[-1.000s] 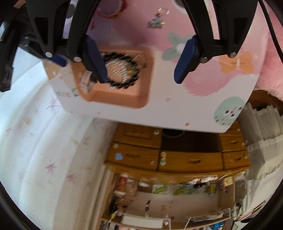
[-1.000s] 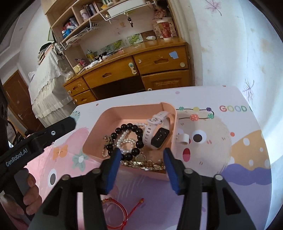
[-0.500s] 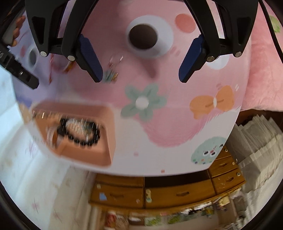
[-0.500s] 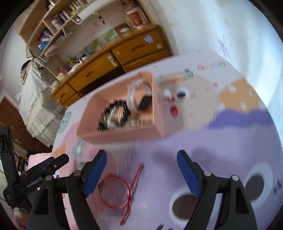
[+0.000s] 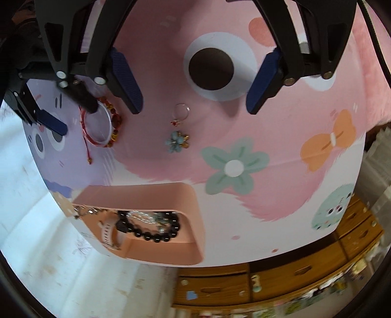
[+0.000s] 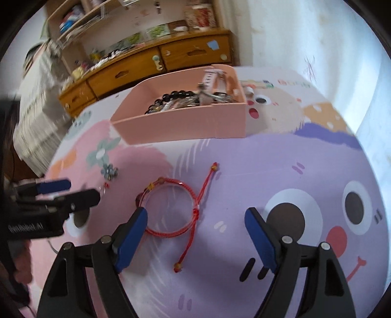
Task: Organize jewelry
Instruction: 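Place the right tool around the red string bracelet while the left tool grasps a small ring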
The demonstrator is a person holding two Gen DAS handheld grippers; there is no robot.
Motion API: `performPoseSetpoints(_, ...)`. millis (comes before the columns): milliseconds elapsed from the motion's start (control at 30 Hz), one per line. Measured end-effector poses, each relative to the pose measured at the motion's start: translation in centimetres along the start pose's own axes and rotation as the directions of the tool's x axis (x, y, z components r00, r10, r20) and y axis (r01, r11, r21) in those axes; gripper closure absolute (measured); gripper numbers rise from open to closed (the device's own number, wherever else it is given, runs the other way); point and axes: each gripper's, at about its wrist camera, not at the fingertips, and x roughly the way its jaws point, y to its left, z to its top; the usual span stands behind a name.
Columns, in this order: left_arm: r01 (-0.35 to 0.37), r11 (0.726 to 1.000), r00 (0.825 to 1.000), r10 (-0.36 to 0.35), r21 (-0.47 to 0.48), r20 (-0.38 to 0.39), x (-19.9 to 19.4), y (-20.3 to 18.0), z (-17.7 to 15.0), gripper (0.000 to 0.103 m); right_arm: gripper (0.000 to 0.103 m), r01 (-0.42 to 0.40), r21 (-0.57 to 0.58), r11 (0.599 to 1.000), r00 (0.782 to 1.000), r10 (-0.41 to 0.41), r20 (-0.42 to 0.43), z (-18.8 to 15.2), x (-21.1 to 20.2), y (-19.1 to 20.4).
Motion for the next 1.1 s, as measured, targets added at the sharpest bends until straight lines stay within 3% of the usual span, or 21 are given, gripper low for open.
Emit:
performPoseSetpoints(300, -0.001, 0.992, 1.000, -0.001, 0.129, 0.014, 1.1, -1.5, -0.4, 0.059, 0.016, 0.062, -0.128, 0.990, 0.997, -0.054, 0.063, -0.4, 0.2, 2.8)
performPoseSetpoints(400, 0.004, 0.992, 1.000, -0.008, 0.129, 0.029, 1.1, -1.4, -0.3, 0.067, 0.016, 0.051, -0.145, 0.988, 0.997, -0.042, 0.061, -0.3, 0.5, 3.4)
performPoseSetpoints(500, 0.001, 0.991, 0.999, -0.007, 0.132, 0.049, 1.0, -1.2, -0.3, 0.082, 0.016, 0.036, -0.151, 0.988, 0.998, -0.027, 0.063, -0.3, 0.6, 3.8)
performPoseSetpoints(633, 0.003, 0.992, 0.998, -0.010, 0.125, 0.055, 1.1, -0.9, -0.2, 0.088, 0.020, 0.047, -0.137, 0.989, 0.997, -0.039, 0.061, -0.2, 0.8, 4.0)
performPoseSetpoints(800, 0.011, 0.993, 0.998, -0.019, 0.115, 0.062, 0.9, -0.4, -0.3, 0.091, 0.041, 0.058, -0.141, 0.988, 0.998, -0.052, 0.048, 0.1, 1.0, 4.1)
performPoseSetpoints(900, 0.007, 0.992, 0.997, -0.015, 0.126, 0.069, 0.9, -0.5, -0.4, 0.091, 0.041, 0.057, -0.136, 0.989, 0.998, -0.053, 0.037, 0.3, 1.1, 4.1)
performPoseSetpoints(967, 0.007, 0.991, 0.997, -0.017, 0.130, 0.077, 0.7, -0.6, -0.5, 0.100, 0.041, 0.054, -0.131, 0.990, 0.998, -0.050, 0.034, 0.3, 1.1, 4.1)
performPoseSetpoints(1100, 0.006, 0.992, 0.996, -0.017, 0.127, 0.084, 0.2, -0.7, -0.5, 0.100, 0.041, 0.043, -0.129, 0.991, 0.998, -0.037, 0.050, 0.5, 0.3, 4.1)
